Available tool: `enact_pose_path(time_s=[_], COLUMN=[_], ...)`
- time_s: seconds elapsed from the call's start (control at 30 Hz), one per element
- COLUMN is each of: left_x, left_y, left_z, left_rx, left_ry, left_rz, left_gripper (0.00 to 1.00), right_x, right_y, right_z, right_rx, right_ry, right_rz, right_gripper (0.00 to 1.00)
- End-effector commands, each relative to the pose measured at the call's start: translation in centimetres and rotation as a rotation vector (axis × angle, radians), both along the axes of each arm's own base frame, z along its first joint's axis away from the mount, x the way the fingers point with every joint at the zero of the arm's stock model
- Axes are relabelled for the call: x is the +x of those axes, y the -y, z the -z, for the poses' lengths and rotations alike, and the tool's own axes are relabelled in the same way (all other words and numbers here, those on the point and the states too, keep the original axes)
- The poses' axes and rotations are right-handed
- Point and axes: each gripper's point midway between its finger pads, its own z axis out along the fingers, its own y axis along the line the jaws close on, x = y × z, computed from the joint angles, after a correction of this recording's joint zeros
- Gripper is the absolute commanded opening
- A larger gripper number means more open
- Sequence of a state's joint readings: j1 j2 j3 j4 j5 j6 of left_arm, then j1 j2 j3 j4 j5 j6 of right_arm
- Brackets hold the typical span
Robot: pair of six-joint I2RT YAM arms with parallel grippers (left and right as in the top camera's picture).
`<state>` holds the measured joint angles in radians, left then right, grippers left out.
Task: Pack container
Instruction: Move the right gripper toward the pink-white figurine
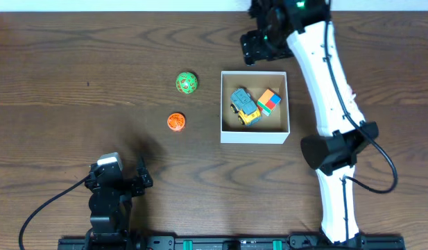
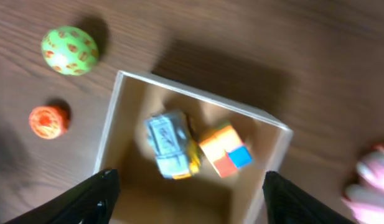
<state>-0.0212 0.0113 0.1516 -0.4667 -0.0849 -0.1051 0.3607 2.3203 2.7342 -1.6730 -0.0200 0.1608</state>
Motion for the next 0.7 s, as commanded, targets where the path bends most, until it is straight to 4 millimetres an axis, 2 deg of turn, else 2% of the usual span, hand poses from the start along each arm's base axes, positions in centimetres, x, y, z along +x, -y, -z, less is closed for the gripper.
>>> enact_pose_path(time_s=[0.0,0.07,0.13,0.27,0.37,0.57,0.67], left_x=[0.0,0.0,0.0,0.0,0.0,0.0,0.0], left_y=[-0.1,-0.1,-0.1,-0.1,-0.1,-0.1,-0.1], left_z=[0.8,0.8,0.8,0.8,0.8,0.8,0.8], left_rx=[-0.004,-0.004,-0.004,-0.004,-0.004,-0.004,-0.004], left_ry=[-0.018,-0.018,-0.018,-0.018,-0.018,-0.018,-0.018], left_rz=[-0.007,-0.007,-0.007,-0.007,-0.007,-0.007,-0.007], left_gripper=[0.98,0.98,0.98,0.98,0.98,0.98,0.98], right_x=[0.1,-0.1,-0.1,0.1,0.1,-1.4,-1.9], right_y=[3.6,4.3,5.2,6.9,8.2,9.9,11.5], right_z=[-3.9,-5.0,-5.6,-5.5,-3.7,1.4,2.8], right_rx=[-0.043,-0.036,-0.05,-0.074,-0.088,-0.089,-0.106], right_ry=[0.105,0.126,0.145,0.143,0.077,-0.122,-0.178], right_rz=[0.093,0.105,0.12,0.137,0.165,0.191,0.219], right_gripper=[0.84,0.88,0.99,0.99,0.99,0.99,0.99])
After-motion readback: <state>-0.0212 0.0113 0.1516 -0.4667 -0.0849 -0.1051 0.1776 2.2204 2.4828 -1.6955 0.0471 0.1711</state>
